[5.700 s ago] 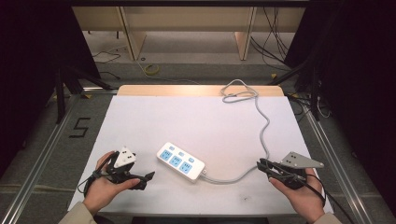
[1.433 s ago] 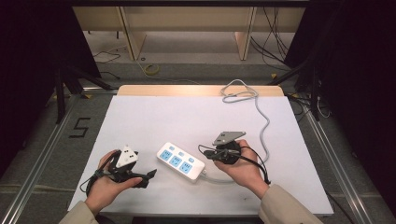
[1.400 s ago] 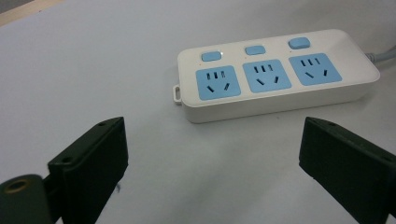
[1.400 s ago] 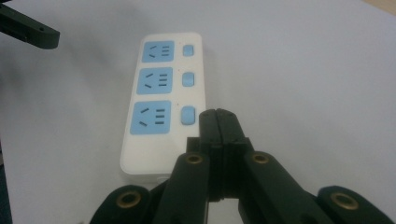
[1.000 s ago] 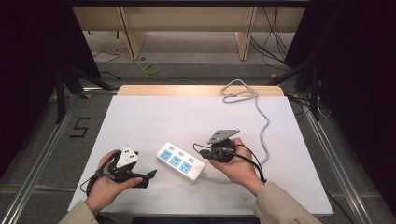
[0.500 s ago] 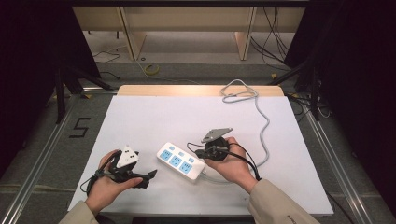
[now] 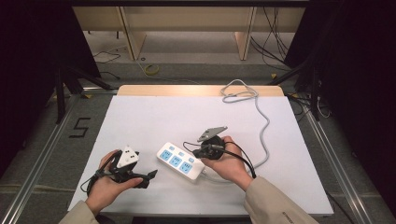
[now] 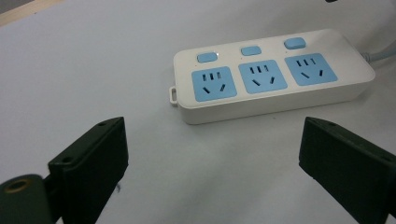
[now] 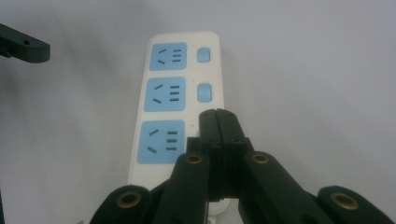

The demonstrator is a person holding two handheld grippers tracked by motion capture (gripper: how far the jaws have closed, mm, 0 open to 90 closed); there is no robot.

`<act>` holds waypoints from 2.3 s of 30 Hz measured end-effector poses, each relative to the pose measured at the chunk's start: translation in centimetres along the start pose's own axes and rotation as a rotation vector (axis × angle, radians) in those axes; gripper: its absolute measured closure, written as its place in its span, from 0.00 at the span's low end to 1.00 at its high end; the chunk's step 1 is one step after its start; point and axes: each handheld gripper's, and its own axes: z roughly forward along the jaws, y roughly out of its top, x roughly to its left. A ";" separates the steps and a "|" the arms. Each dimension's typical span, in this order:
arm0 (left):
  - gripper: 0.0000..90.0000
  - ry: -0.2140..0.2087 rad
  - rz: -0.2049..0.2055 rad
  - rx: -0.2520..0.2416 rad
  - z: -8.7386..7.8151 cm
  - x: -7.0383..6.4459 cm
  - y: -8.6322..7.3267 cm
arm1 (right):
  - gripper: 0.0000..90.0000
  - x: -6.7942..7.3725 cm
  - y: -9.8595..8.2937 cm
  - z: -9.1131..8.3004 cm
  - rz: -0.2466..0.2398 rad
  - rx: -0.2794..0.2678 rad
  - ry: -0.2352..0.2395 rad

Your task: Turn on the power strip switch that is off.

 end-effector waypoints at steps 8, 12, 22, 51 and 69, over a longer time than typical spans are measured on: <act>0.09 -0.005 0.006 0.002 0.1 -0.1 0.0 | 1.00 0.0 0.5 0.5 -0.001 0.011 0.001; 0.09 -0.003 0.007 0.000 0.0 -0.1 0.0 | 1.00 0.1 0.8 0.8 -0.009 0.016 0.004; 0.09 -0.006 0.004 0.000 0.1 -0.1 0.0 | 1.00 0.1 1.5 1.5 -0.014 0.042 0.006; 0.09 -0.009 0.008 -0.001 0.1 -0.2 0.1 | 1.00 -0.1 2.4 2.4 -0.007 0.121 0.016; 0.09 -0.011 0.007 -0.003 0.1 -0.2 0.1 | 1.00 -0.1 2.6 3.1 -0.002 0.165 0.027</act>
